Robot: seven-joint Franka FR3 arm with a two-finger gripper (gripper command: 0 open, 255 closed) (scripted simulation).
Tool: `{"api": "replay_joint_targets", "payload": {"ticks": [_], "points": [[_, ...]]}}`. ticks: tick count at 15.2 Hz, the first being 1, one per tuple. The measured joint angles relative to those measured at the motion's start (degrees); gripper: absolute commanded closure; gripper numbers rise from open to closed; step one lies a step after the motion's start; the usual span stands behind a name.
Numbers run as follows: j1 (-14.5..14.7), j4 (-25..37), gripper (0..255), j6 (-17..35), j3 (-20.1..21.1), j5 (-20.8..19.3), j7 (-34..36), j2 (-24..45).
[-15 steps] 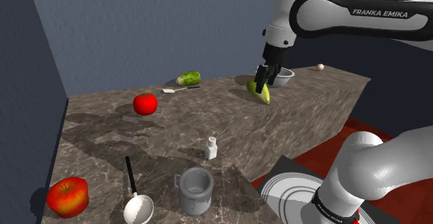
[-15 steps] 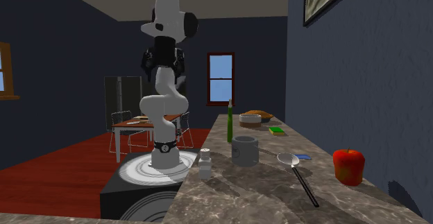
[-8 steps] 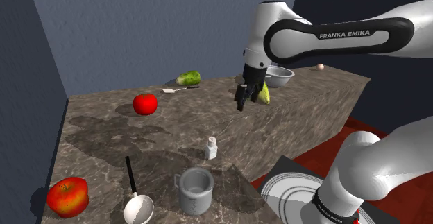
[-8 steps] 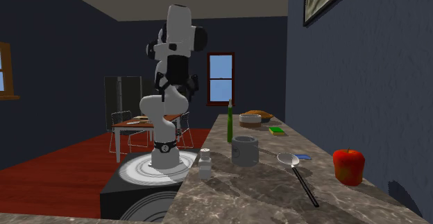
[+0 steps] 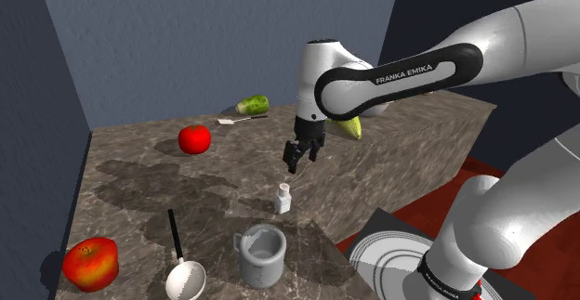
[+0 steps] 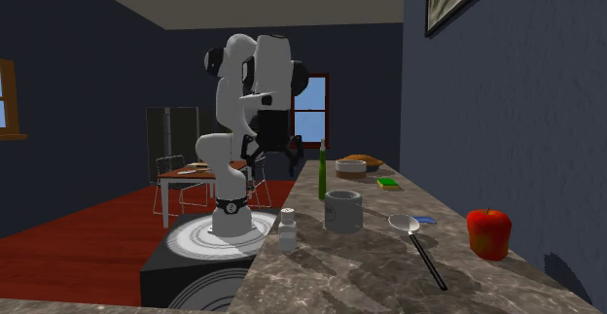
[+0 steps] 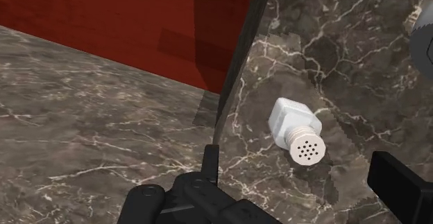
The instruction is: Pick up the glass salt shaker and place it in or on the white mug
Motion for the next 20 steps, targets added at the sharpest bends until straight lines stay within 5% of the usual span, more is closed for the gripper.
{"api": "replay_joint_targets", "payload": {"ticks": [7, 19, 20], "points": [[0.54, 0.69, 0, 8.12, 2.48, 0.14, 3.79, 9.73], [0.49, -1.49, 0, 12.77, 2.82, -0.33, 4.27, 12.23], [0.49, -1.49, 255, 12.78, 2.82, -0.33, 4.28, 12.23]]}}
